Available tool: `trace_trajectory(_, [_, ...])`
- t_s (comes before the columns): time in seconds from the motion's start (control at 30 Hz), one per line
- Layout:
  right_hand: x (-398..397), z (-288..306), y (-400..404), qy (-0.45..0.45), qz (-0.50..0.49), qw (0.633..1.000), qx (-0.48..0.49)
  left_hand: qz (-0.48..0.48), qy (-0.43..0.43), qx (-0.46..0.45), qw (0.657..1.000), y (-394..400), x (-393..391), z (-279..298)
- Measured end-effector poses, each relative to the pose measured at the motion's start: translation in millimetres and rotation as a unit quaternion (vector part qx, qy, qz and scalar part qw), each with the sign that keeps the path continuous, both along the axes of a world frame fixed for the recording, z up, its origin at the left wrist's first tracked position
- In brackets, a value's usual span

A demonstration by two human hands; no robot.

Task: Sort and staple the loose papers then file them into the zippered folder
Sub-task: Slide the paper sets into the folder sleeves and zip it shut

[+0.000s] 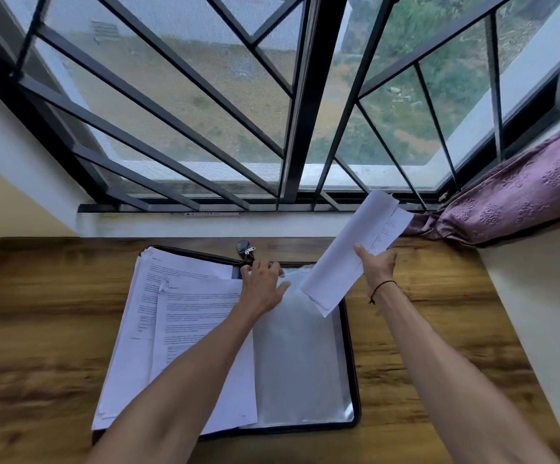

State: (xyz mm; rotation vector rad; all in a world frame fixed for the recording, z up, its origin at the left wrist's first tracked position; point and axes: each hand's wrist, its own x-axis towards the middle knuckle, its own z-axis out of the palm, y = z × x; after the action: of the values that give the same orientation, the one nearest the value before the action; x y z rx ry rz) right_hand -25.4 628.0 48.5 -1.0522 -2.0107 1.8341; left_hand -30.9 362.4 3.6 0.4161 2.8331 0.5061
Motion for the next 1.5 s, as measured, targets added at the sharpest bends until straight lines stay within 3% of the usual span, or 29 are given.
trace_trajectory(0.27, [-11, 14, 15, 0.013, -0.020, 1.000, 0.002, 0.092, -0.054, 0.110, 0.988, 9, -23, 3])
trace_trajectory(0.43, [-15, 23, 11, 0.031, -0.020, 0.999, 0.003, 0.094, -0.055, 0.173, 0.979, 9, -32, 6])
trace_trajectory(0.67, [-33, 36, 1, 0.062, -0.013, 0.998, 0.008, 0.062, -0.036, 0.137, 0.988, 14, -34, 1])
trace_trajectory(0.8, [-44, 39, -4, 0.073, -0.008, 0.997, 0.026, 0.020, 0.034, 0.151, 0.988, 13, -31, -4])
trace_trajectory(0.93, [-55, 40, -8, 0.059, -0.011, 0.997, 0.037, -0.052, 0.087, 0.093, 0.991, 10, -28, -7])
trace_trajectory(1.13, [-58, 45, -16, 0.056, -0.006, 0.998, 0.040, -0.080, 0.080, 0.054, 0.992, 8, -25, -10])
trace_trajectory(1.3, [-57, 54, -22, 0.059, -0.002, 0.996, 0.064, -0.087, 0.056, 0.078, 0.992, 11, -26, -17])
trace_trajectory(1.5, [-61, 63, -31, 0.035, 0.056, 0.984, 0.164, -0.143, 0.021, 0.103, 0.984, 0, -21, -17])
